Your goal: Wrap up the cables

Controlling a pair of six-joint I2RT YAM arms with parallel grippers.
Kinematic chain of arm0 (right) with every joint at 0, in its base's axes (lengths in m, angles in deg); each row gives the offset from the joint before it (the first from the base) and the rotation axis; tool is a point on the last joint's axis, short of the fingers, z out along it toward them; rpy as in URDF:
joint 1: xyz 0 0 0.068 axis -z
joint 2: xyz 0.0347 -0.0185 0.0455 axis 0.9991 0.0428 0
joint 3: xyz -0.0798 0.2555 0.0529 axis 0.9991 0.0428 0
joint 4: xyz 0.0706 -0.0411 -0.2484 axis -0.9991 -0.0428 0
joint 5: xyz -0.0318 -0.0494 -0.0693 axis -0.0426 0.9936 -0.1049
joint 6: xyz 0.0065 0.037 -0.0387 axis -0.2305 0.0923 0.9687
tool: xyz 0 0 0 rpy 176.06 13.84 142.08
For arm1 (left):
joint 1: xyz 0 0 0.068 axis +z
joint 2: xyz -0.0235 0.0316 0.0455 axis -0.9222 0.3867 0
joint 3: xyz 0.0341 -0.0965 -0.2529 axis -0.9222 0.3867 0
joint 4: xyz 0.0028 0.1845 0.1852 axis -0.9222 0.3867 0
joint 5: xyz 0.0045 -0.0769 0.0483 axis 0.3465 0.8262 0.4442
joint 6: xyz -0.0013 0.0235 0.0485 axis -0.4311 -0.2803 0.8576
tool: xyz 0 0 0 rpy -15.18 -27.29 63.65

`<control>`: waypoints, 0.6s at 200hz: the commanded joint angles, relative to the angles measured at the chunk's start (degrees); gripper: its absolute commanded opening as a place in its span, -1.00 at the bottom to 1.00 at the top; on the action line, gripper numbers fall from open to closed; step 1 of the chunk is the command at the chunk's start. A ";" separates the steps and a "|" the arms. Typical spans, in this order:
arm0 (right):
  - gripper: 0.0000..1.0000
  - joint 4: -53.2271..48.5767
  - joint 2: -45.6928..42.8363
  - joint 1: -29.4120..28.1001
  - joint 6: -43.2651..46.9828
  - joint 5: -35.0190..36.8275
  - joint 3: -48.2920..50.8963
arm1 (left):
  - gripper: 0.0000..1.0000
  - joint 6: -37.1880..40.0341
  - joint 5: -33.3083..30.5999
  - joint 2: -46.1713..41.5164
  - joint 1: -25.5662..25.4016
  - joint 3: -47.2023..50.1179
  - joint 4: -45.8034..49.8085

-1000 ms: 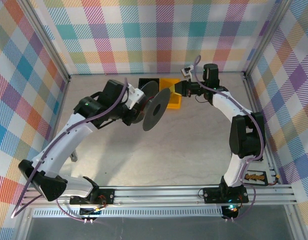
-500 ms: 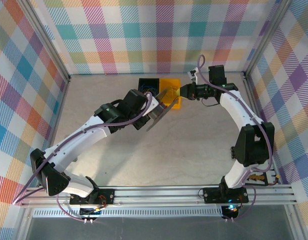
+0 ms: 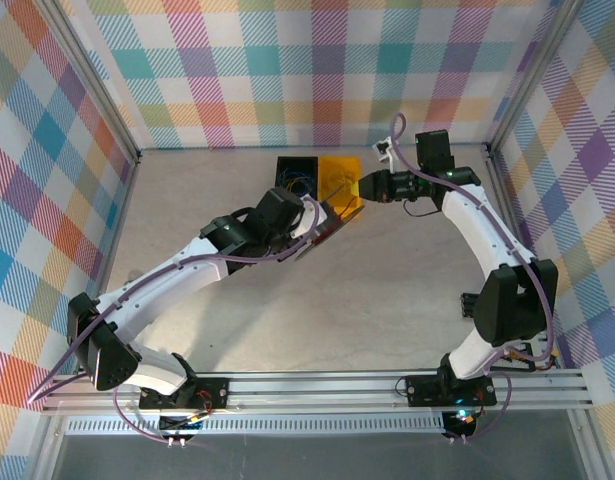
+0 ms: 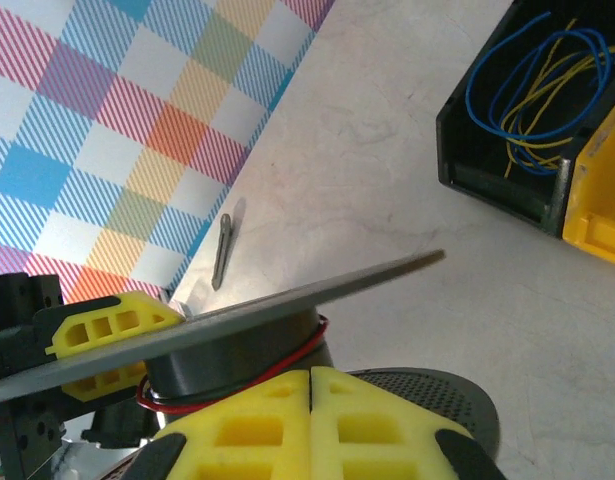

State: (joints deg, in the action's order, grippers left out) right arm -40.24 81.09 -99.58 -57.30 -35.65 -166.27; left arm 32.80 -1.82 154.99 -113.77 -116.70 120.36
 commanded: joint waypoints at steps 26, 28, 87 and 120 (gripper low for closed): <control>-1.00 3.09 -7.89 -0.53 5.72 -2.91 -2.51 | -1.00 5.10 -9.05 5.50 0.21 4.59 22.47; -1.00 2.92 -7.99 -0.69 5.98 -3.07 -2.45 | -1.00 5.14 -8.96 5.65 0.16 4.60 22.47; -1.00 4.21 -10.13 -3.79 8.64 -7.45 -1.63 | -1.00 4.06 -7.21 9.64 -0.41 2.33 23.73; -1.00 3.82 -9.88 -7.19 10.51 -10.70 -1.82 | -1.00 2.60 -5.95 12.01 -0.43 0.67 25.33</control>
State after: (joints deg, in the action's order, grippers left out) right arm -42.82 77.93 -104.23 -48.47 -31.74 -164.48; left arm 32.84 -3.40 160.57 -115.11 -119.67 121.25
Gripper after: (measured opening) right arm 0.058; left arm 0.102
